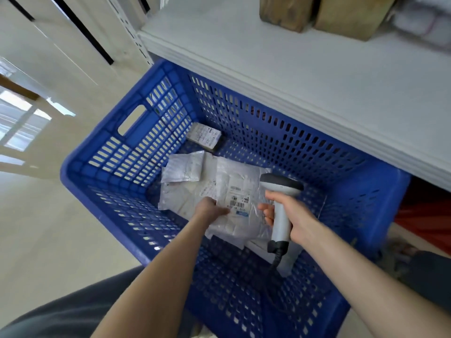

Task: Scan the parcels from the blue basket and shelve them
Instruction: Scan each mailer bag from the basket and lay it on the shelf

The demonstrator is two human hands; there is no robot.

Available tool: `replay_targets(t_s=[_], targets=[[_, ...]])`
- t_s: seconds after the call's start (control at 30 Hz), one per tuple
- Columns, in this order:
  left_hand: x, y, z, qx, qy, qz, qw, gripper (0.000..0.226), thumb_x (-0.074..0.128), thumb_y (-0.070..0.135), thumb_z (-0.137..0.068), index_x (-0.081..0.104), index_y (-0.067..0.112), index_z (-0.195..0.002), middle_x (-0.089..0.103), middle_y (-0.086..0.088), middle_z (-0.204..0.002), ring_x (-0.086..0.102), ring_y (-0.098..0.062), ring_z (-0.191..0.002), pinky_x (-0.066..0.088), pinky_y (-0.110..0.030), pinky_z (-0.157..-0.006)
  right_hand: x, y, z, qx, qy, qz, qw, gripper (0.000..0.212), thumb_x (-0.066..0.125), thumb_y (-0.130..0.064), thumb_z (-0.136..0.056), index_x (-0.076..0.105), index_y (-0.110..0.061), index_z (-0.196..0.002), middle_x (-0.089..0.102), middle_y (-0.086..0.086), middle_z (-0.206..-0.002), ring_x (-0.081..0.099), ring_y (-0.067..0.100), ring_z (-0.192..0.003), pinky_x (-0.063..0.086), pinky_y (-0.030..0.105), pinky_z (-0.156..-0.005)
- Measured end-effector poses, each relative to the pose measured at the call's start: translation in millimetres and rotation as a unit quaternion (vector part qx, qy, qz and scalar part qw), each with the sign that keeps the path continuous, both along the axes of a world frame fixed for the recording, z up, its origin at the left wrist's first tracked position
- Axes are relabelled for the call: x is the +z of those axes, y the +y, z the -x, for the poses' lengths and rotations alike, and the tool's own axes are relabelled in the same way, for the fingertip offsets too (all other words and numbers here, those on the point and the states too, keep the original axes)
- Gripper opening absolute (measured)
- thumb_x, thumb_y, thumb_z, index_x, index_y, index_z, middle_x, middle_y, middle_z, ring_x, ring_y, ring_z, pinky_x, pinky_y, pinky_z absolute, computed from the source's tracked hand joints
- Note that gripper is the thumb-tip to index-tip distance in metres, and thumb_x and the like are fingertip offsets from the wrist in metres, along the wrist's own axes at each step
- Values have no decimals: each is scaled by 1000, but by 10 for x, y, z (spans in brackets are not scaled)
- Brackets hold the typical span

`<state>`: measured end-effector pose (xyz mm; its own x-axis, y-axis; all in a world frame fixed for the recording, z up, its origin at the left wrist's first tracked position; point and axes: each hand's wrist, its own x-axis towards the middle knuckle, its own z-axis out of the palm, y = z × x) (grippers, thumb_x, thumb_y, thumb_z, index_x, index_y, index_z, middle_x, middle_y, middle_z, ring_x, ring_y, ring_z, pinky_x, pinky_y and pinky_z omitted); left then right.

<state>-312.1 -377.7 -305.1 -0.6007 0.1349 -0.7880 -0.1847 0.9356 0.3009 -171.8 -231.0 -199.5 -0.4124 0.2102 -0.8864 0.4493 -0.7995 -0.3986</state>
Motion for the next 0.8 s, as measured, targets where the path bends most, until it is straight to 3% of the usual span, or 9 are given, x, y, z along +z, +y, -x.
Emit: replay_targets(t_s=[0.07, 0.1, 0.17, 0.3, 0.4, 0.57, 0.8], targets=[[218, 41, 2, 26, 4, -60, 998, 25, 78, 25, -78, 61, 7, -77, 60, -8, -73, 57, -18, -63, 45, -24, -56, 196, 2, -89, -6, 10, -18, 1000, 16, 69, -21, -88, 64, -7, -93, 69, 9, -65, 56, 11, -43, 51, 22, -48], [348, 49, 3, 39, 6, -85, 996, 29, 77, 22, -80, 55, 11, -66, 53, -4, -63, 48, -13, -53, 39, -18, -45, 310, -13, -132, -7, 16, -27, 999, 17, 69, -24, -87, 65, -8, -91, 69, 7, -63, 56, 11, -43, 51, 23, -48], [654, 50, -17, 70, 11, -134, 988, 29, 74, 17, -83, 54, 13, -63, 51, 0, -61, 44, -9, -52, 34, -13, -36, 549, -74, -229, -12, 28, -46, 998, 19, 71, -27, -86, 65, -10, -89, 65, 5, -59, 53, 10, -42, 48, 21, -46], [1205, -28, -92, 145, -32, -232, 961, 11, 72, 11, -84, 62, 6, -86, 64, -4, -81, 60, -13, -68, 51, -19, -52, 1011, -310, -514, -8, 43, -117, 992, 16, 70, -22, -87, 63, -8, -84, 54, 5, -54, 44, 9, -36, 39, 20, -42], [1465, -110, -191, 158, -41, -279, 946, 28, 72, 13, -84, 62, 1, -107, 67, -7, -94, 64, -15, -77, 52, -23, -62, 1282, -500, -752, 22, 58, -183, 981, 12, 68, -15, -87, 64, -5, -80, 52, 6, -51, 42, 11, -36, 36, 24, -43], [1859, -225, -503, 168, -24, -339, 925, 26, 71, 10, -83, 65, 3, -107, 69, -3, -91, 64, -11, -75, 52, -16, -51, 1633, -752, -1096, 42, 79, -270, 959, 18, 68, -9, -85, 65, -1, -69, 54, 7, -48, 43, 15, -40, 36, 27, -44], [2163, -255, -905, 170, -2, -378, 910, 21, 70, 7, -84, 65, 3, -105, 68, -3, -89, 65, -12, -74, 53, -20, -59, 1877, -935, -1469, 53, 88, -292, 951, 19, 67, -8, -84, 64, 0, -68, 55, 10, -51, 42, 15, -38, 37, 25, -43]])
